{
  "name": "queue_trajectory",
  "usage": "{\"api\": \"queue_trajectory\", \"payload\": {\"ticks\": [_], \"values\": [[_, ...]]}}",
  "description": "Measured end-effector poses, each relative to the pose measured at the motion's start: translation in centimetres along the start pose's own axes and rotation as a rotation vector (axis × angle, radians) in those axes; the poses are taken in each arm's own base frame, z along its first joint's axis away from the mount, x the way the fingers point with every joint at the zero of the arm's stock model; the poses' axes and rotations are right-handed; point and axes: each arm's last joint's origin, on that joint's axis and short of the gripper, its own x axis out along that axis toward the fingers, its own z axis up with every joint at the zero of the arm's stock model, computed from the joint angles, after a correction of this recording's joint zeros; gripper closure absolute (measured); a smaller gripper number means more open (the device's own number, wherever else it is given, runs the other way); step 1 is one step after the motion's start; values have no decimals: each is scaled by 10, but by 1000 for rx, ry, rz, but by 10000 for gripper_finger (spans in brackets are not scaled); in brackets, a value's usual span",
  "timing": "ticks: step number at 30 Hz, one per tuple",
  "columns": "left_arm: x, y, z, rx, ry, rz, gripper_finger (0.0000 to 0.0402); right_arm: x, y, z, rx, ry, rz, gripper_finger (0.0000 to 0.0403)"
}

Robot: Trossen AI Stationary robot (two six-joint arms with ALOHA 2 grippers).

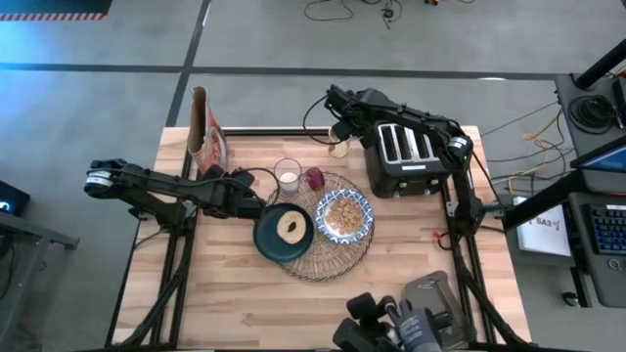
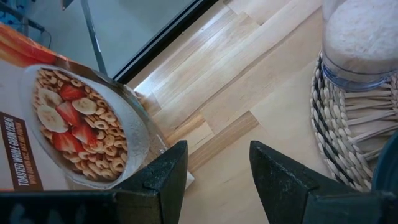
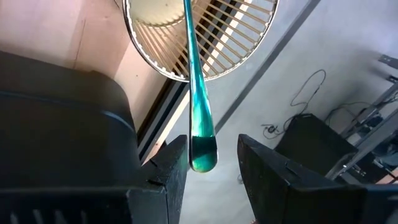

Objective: Arrange a breakfast setting
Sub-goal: Put the blue spoon from the yellow cup to the right of the brown placemat

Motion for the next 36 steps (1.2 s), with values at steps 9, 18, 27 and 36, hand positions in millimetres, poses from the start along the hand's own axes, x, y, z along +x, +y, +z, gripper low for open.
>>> {"api": "queue_trajectory", "payload": {"ticks": [9, 18, 27, 36], "values": [[0, 0, 0, 3, -13, 10, 244, 6, 1, 2, 1, 8, 18, 271], [0, 0, 0, 21, -13, 10, 244, 12, 3, 5, 2, 15, 34, 271], [0, 0, 0, 22, -12, 10, 244, -3, 1, 9, 45, 15, 30, 271], [0, 0, 0, 26, -12, 10, 244, -1, 4, 10, 111, -7, 69, 271]]}}
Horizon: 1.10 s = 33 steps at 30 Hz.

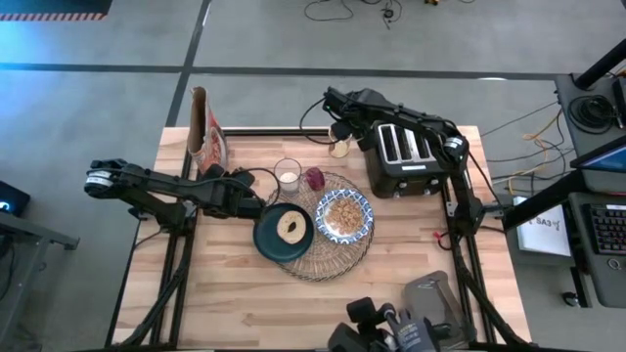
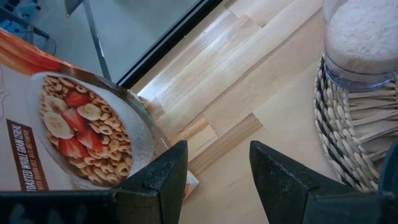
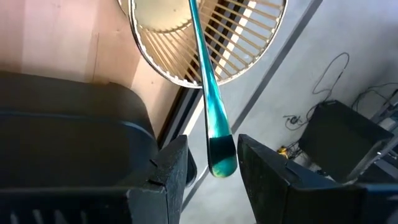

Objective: Arrange a breakfast setting
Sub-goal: Put the blue spoon from the yellow cup to the right of the brown placemat

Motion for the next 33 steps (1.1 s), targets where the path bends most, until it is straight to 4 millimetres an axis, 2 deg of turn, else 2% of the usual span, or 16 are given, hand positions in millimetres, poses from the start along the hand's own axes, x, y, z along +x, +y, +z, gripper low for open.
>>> {"api": "queue_trajectory", "payload": {"ticks": [18, 22, 28, 33], "values": [[0, 0, 0, 24, 0, 1, 244, 30, -2, 17, -21, -34, 5, 271], [0, 0, 0, 24, 0, 1, 244, 42, 2, 22, -53, -18, 31, 276], [0, 0, 0, 27, 0, 1, 244, 39, 1, 21, -51, -15, 24, 311], [0, 0, 0, 27, -5, 4, 244, 27, -1, 17, -44, 5, -17, 344]]}}
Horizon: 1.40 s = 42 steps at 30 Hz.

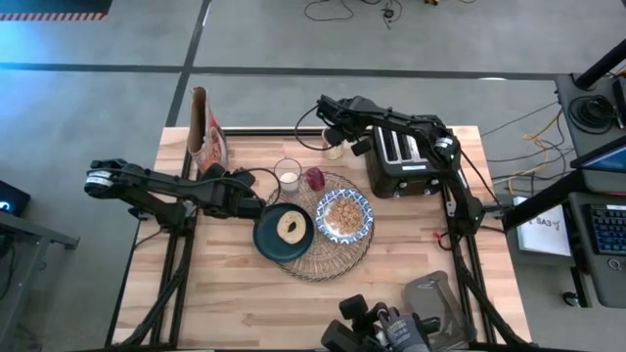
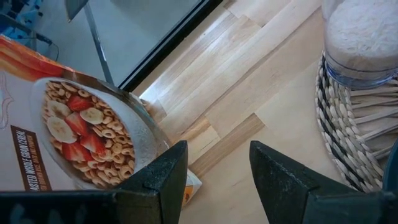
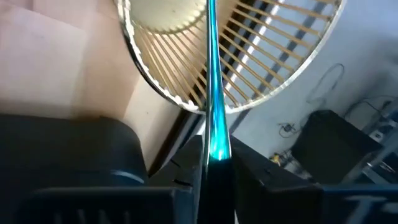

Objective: Arrange a breakfast setting
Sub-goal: Put the blue spoon from the yellow cup to the right of the brown placemat

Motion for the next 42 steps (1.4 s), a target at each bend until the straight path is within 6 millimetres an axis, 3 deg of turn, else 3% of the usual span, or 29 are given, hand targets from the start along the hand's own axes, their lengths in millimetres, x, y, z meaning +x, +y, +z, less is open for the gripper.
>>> {"api": "queue_trajectory", "payload": {"ticks": [13, 28, 36, 42], "values": [[0, 0, 0, 0, 0, 0, 244, -5, 3, 4, -31, 14, -5, 394], [0, 0, 0, -1, -1, 0, 244, -34, 7, -6, -11, 1, -12, 395], [0, 0, 0, -5, -3, -3, 244, -33, 7, -6, 83, -7, -10, 392], [0, 0, 0, -5, -3, -3, 244, -31, 7, -4, 103, -26, 11, 358]]}}
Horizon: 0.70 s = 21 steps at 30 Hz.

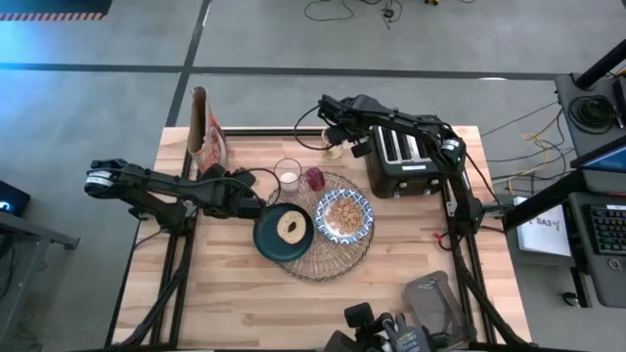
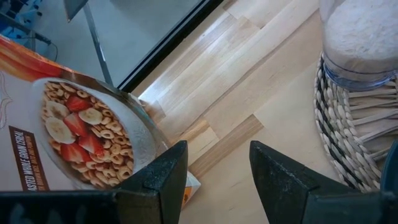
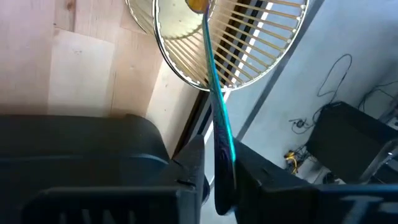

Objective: Arrange a breakfast setting
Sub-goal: Put the blue spoon from the yellow cup to the right of the brown placemat

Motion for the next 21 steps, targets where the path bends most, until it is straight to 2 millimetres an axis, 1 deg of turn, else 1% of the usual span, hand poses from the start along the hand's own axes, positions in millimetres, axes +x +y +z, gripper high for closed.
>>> {"api": "queue_trajectory", "payload": {"ticks": [5, 9, 14, 17, 21], "values": [[0, 0, 0, 0, 0, 0, 244, 0, 0, 0, -2, -3, 2, 322], [0, 0, 0, -1, 0, 0, 244, 0, 0, 1, -34, -20, 12, 307], [0, 0, 0, -1, -1, -1, 244, 0, 0, 1, -52, -26, 8, 311], [0, 0, 0, -1, -1, -1, 244, -2, -2, 2, -39, -45, -10, 319], [0, 0, 0, -2, -1, -1, 244, -4, -1, 2, -6, -93, 24, 322]]}}
